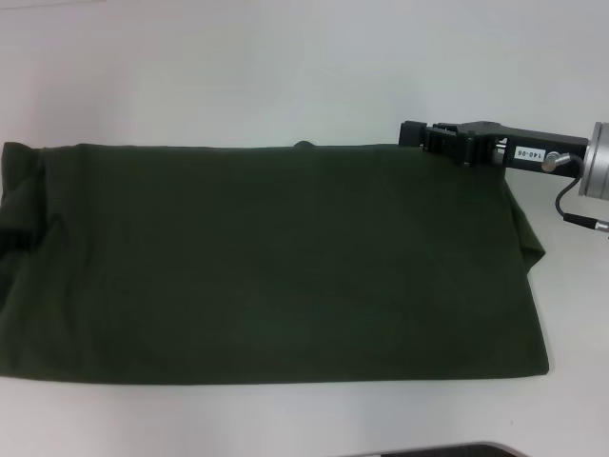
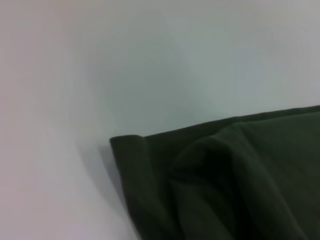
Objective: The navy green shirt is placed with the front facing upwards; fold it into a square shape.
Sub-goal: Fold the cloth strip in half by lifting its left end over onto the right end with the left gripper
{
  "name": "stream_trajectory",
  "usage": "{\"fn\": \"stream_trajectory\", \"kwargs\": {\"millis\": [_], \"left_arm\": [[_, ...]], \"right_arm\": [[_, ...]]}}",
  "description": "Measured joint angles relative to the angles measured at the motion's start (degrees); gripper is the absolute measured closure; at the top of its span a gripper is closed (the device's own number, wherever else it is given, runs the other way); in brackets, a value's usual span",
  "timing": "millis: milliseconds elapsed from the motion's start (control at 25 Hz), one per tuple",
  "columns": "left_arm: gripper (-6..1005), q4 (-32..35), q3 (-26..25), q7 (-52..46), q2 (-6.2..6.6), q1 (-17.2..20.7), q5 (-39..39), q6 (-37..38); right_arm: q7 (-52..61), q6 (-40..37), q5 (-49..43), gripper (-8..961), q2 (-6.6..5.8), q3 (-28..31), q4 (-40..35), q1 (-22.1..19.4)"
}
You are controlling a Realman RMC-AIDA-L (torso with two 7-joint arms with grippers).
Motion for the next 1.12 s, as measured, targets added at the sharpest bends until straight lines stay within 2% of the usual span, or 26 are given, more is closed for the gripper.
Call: {"fn": "stream_trajectory", "kwargs": {"millis": [600,1120], "left_arm": [[112,-0.22,0.46,0.01,-0.09,-1.12,-0.91,0.68],[112,0.12,0.27,-0.72,0.49,-1.86,-1.51,1.23]], "right_arm": [[0.0,-0.01,0.0,874,0.0,0.0,0.09,-0.16],[0.0,0.1,0.0,875,0.0,0.0,0.13,-0.16]]}}
